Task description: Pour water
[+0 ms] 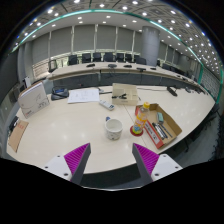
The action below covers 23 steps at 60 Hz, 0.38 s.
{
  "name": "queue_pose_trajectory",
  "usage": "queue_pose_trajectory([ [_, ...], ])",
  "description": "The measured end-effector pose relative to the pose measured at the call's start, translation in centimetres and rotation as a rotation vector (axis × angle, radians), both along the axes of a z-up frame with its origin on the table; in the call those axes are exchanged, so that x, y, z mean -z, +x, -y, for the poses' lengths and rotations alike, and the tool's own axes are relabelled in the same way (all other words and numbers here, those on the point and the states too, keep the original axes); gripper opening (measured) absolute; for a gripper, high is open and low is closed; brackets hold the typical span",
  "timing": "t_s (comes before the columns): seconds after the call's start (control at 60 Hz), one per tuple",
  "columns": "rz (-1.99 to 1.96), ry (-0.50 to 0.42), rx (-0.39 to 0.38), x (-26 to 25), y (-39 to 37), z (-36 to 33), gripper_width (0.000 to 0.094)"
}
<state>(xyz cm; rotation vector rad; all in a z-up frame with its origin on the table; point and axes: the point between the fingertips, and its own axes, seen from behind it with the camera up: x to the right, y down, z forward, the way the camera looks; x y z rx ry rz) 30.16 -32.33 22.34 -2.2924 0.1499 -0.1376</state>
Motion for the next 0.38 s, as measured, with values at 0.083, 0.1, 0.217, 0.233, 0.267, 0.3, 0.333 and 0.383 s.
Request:
queue_pose_trajectory([
  [0.083, 0.010, -0.009, 0.004, -0.2, -1.2, 1.2, 0.0860],
  [0.1, 0.015, -0.011, 0.003, -0.3, -1.4, 1.4, 0.0860],
  [0.217, 0.016, -0.013, 0.003, -0.5, -2.5, 2.4, 0.0861],
  [0.233, 0.018, -0.014, 0.004, -0.5, -2.6, 2.5, 0.0860],
  [0.267, 0.031, -0.019, 0.005, -0.4, -2.7, 2.7, 0.0863],
  [0.3, 0.043, -0.020, 0.003, -0.3, -2.7, 2.8, 0.0862],
  [0.333, 0.050, -0.016, -0.002, -0.4, -2.8, 2.8, 0.0862],
  [0.383, 0.054, -0.011, -0.004, -0.6, -3.1, 2.7, 0.0860],
])
